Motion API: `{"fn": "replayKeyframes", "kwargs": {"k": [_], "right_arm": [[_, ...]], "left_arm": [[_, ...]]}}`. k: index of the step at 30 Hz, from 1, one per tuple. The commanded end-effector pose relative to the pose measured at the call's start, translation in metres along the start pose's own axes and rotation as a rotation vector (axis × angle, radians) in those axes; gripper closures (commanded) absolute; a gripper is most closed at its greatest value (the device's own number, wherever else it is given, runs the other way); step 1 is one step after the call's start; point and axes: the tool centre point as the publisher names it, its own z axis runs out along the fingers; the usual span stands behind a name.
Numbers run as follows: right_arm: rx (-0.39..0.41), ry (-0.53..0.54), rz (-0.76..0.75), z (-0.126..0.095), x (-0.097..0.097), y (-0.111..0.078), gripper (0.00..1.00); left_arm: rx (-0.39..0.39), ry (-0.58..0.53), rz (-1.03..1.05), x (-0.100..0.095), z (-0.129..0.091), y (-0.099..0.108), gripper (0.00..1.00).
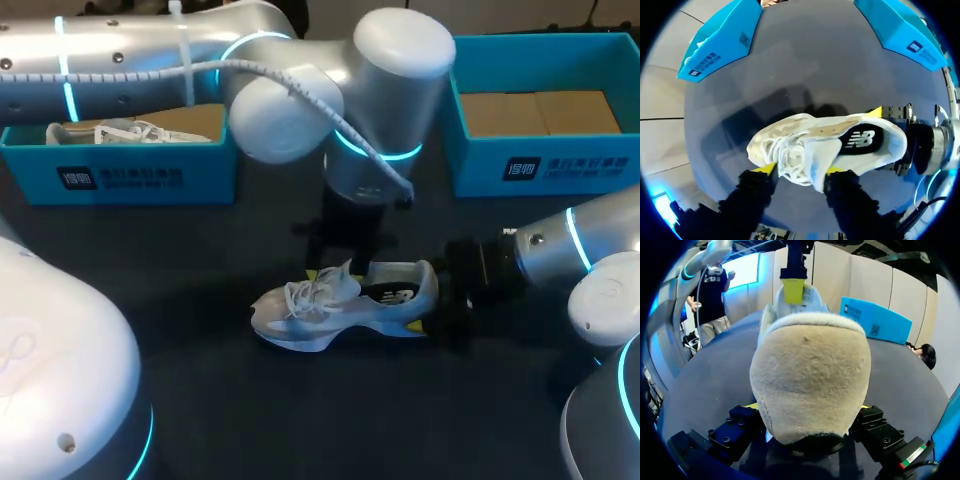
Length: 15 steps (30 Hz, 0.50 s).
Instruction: Take the shoe out of the shoebox, open the shoe tongue, remove and reinsert the insole, then place the shoe into the shoebox
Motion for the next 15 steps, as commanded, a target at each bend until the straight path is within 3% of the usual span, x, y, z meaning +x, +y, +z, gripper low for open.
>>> {"fn": "replayKeyframes", "kwargs": {"k": [1, 9, 15], "right_arm": [[0.003, -0.002, 0.000, 0.001, 0.002, 0.000, 1.00], [0.003, -0.002, 0.000, 0.001, 0.002, 0.000, 1.00], [0.003, -0.002, 0.000, 0.001, 0.002, 0.000, 1.00]], "left_arm": [[-0.043, 0.114, 0.051, -0.008, 0.002, -0.001, 1.00], [-0.077, 0.203, 0.103, -0.008, -0.001, 0.004, 1.00], [-0.062, 0.254, 0.123, -0.020, -0.011, 0.011, 1.00]]}}
